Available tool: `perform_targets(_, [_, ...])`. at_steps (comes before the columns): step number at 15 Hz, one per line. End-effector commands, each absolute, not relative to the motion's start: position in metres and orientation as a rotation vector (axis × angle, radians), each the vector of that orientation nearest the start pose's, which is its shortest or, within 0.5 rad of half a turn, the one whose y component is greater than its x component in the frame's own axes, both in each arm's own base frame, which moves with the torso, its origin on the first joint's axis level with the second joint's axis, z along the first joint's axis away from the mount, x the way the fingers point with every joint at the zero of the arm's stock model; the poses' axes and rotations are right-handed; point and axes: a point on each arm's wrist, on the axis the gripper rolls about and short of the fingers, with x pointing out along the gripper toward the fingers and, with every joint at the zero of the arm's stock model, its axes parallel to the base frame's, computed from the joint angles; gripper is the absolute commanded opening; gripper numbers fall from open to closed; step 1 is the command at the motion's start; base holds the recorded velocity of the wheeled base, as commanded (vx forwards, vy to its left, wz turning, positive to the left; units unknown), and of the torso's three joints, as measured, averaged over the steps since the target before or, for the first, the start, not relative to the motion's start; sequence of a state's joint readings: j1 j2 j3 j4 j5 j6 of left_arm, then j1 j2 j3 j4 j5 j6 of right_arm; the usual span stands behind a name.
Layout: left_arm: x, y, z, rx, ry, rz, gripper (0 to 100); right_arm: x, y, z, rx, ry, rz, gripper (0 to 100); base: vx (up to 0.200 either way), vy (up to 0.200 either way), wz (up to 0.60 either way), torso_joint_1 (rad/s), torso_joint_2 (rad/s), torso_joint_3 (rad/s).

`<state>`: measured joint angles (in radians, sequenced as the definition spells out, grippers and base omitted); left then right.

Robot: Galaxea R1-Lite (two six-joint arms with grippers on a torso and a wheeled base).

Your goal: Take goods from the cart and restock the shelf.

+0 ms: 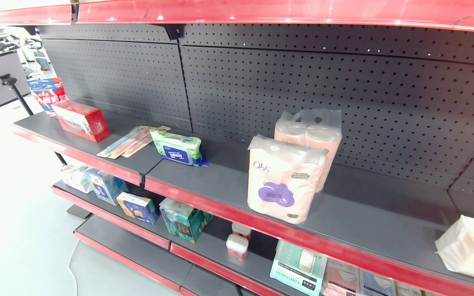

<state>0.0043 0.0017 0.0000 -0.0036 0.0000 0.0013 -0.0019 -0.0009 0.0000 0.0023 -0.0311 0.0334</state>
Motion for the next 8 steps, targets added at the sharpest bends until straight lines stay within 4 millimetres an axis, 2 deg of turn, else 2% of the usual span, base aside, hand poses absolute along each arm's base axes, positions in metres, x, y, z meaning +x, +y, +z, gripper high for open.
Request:
perform_targets(1, [-0.0227,-0.0001,0.0760,0.002,-0.003,0.006,100,-0.0228,-0.0007,0.0752,0.032,0.003,-0.032,100,0.000,0.000,0.00,0.000,0.00,0.000])
perform_targets(8, [-0.0227,-0.0001,0.0758,0.000,-0.002,0.006,100,-0.0228,-0.0006,0.0753,0.032,0.001,-0.032,100,0.000,0.000,-0.60,0.006,0.00,0.002])
